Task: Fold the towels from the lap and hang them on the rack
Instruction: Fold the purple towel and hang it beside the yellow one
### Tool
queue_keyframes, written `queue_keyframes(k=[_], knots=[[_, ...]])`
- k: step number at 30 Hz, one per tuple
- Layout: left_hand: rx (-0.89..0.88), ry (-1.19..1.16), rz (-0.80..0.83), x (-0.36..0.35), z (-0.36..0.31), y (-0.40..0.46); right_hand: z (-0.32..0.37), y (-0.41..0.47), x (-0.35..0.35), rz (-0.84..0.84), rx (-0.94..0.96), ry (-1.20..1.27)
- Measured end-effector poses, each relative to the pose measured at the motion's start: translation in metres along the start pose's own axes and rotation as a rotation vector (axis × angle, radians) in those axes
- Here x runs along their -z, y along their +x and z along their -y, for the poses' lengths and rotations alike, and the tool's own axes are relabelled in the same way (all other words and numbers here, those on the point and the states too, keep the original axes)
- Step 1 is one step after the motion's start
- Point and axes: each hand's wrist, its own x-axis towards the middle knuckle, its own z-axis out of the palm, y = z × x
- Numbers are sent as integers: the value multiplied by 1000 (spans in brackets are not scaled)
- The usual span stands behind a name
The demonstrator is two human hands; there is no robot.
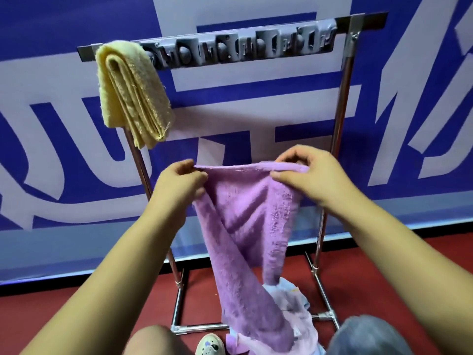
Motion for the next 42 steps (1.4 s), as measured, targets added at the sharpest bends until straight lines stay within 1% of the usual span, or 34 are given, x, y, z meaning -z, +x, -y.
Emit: queue_keyframes(k=[2, 3, 5, 7, 8, 10, 11, 14, 18, 21, 24, 26, 29, 31, 33, 36, 37, 38, 40, 42], knots=[[-37, 246, 156, -1, 6, -6, 15, 8, -1, 14, 45, -3], [-101, 325, 217, -4, 6, -12, 21, 11, -4, 34, 63, -18], [-283, 376, 300, -11, 4, -23, 30, 14, -15, 80, 88, -72], [-395, 317, 385, -18, 3, -28, 35, 15, -27, 114, 100, -83], [-394, 243, 426, -21, 2, -29, 37, 15, -31, 126, 98, -71], [-321, 93, 465, -24, 2, -28, 41, 16, -33, 133, 102, -74], [-305, 72, 458, -25, 2, -26, 42, 17, -32, 132, 106, -85], [-328, 139, 431, -27, 2, -23, 41, 19, -27, 154, 83, -75], [-317, 187, 400, -28, 1, -21, 37, 17, -26, 166, 32, 9], [-340, 234, 356, -28, 1, -21, 34, 16, -26, 166, -36, 120], [-312, 255, 364, -25, 2, -19, 29, 15, -28, 198, -75, 176], [-286, 254, 361, -23, 2, -16, 28, 13, -29, 205, -71, 149], [-279, 337, 352, -21, 2, -14, 23, 10, -30, 164, -13, -32], [-283, 386, 387, -18, 0, -14, 23, 8, -29, 175, 12, -77], [-272, 320, 452, -14, -2, -14, 23, 5, -27, 215, -13, 52], [-246, 83, 497, -7, -4, -13, 17, -2, -29, 304, -116, 411], [-237, 14, 489, -5, -5, -13, 12, -8, -33, 358, -152, 474], [-232, -30, 467, -3, -8, -13, 6, -13, -38, 421, -171, 487], [-229, -49, 419, 1, -13, -12, -6, -25, -44, 521, -157, 355], [-230, -25, 388, 5, -18, -12, -16, -31, -46, 523, -128, 220]])
